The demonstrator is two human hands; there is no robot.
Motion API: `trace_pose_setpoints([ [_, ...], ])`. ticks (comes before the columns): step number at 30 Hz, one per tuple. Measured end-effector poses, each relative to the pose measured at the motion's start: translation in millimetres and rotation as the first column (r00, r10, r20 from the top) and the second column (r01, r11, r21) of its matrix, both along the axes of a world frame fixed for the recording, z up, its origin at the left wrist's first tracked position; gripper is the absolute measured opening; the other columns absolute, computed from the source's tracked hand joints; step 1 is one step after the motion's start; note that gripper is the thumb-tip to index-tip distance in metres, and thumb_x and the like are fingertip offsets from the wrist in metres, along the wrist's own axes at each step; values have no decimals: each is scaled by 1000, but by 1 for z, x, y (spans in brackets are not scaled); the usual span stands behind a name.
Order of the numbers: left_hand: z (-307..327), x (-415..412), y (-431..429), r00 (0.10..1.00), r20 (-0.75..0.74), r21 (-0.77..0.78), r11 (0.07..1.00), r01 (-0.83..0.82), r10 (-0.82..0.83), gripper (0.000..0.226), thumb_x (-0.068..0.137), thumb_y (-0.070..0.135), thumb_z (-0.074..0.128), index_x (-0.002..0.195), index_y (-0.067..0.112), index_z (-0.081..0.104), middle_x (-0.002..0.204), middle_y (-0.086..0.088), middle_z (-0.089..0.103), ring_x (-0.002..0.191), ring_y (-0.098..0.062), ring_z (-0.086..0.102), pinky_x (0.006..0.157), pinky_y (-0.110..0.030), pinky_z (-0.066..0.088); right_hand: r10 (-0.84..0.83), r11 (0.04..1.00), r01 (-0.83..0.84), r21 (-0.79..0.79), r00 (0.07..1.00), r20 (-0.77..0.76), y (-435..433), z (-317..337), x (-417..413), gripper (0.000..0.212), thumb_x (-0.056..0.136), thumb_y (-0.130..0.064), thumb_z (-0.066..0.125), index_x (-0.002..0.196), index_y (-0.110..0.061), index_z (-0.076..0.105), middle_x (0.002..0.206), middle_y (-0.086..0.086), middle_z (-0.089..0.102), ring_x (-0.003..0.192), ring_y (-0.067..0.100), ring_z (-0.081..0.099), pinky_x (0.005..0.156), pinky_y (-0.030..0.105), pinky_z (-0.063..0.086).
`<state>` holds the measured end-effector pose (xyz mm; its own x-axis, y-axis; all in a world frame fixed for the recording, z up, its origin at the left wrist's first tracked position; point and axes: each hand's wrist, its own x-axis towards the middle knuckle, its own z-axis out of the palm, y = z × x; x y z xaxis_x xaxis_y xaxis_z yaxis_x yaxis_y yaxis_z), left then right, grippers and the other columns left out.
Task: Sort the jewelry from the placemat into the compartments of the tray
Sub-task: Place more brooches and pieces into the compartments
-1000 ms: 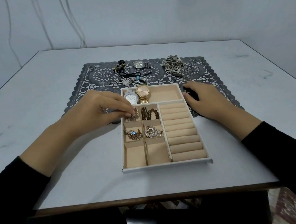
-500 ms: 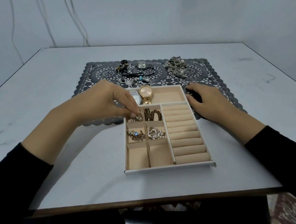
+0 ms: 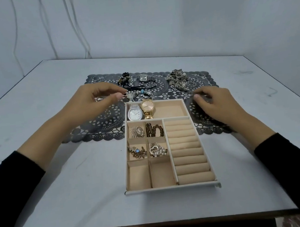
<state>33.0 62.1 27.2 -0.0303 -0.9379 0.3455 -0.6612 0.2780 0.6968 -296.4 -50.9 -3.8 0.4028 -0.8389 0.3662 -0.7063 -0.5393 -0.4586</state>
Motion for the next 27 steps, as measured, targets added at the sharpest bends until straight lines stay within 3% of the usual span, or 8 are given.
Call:
trace_pose_setpoints([
  [4, -13, 7, -26, 994, 68, -30, 996, -78, 80, 23, 96, 36, 57, 117, 35, 67, 115, 20, 66, 110, 2, 59, 97, -29, 45, -3, 998, 4, -55, 1000, 9, -19, 2, 9, 29, 94, -24, 55, 120, -13, 62, 117, 2, 65, 109, 17, 58, 94, 23, 37],
  [8, -22, 11, -53, 972, 220, -63, 996, -64, 77, 27, 98, 31, 54, 122, 27, 65, 123, 11, 64, 116, -6, 55, 102, -36, 44, 46, 996, -46, -76, 999, -3, -37, 6, 25, 33, 94, -24, 56, 125, -13, 60, 124, 2, 63, 117, 16, 55, 97, 17, 32],
  [10, -25, 13, -63, 953, 297, -69, 997, -35, 54, 29, 98, 29, 55, 124, 24, 64, 127, 6, 63, 119, -9, 55, 105, -38, 43, 88, 994, -90, -68, 996, -25, -45, 7, 34, 33, 94, -25, 57, 125, -16, 61, 124, 0, 63, 112, 18, 58, 94, 16, 34],
  [13, -30, 15, -75, 924, 383, -46, 999, -5, 22, 33, 98, 30, 54, 129, 23, 62, 136, 5, 57, 125, -12, 52, 108, -39, 40, 167, 985, -168, -26, 985, -47, -54, 7, 48, 34, 94, -28, 57, 127, -21, 60, 127, -4, 62, 103, 14, 61, 96, 27, 43],
  [17, -33, 18, -87, 901, 433, 10, 1000, 2, -6, 37, 99, 35, 49, 135, 29, 56, 146, 9, 47, 132, -11, 46, 110, -39, 37, 247, 968, -249, -2, 960, -135, -64, 6, 62, 34, 94, -26, 58, 127, -19, 61, 129, -3, 61, 119, 11, 55, 104, 24, 37],
  [21, -37, 25, -97, 890, 453, 79, 997, 19, -53, 40, 101, 39, 43, 138, 31, 53, 151, 12, 41, 138, -7, 38, 115, -36, 30, 300, 953, -303, 15, 932, -203, -74, 5, 74, 34, 94, -27, 58, 127, -17, 62, 130, -2, 61, 122, 12, 54, 105, 22, 35],
  [24, -39, 28, -101, 886, 456, 99, 994, 43, -84, 42, 100, 42, 39, 140, 33, 51, 151, 14, 39, 140, -3, 33, 116, -31, 25, 325, 941, -338, -8, 912, -249, -82, 2, 81, 30, 95, -25, 57, 122, -15, 65, 126, 0, 64, 118, 13, 56, 101, 18, 33],
  [27, -39, 33, -102, 894, 440, 97, 994, 50, -88, 44, 99, 43, 38, 139, 32, 52, 150, 14, 41, 138, -2, 34, 114, -28, 26, 336, 937, -350, -14, 910, -244, -86, 3, 86, 26, 94, -25, 58, 116, -14, 68, 117, -1, 68, 109, 14, 61, 99, 26, 44],
])
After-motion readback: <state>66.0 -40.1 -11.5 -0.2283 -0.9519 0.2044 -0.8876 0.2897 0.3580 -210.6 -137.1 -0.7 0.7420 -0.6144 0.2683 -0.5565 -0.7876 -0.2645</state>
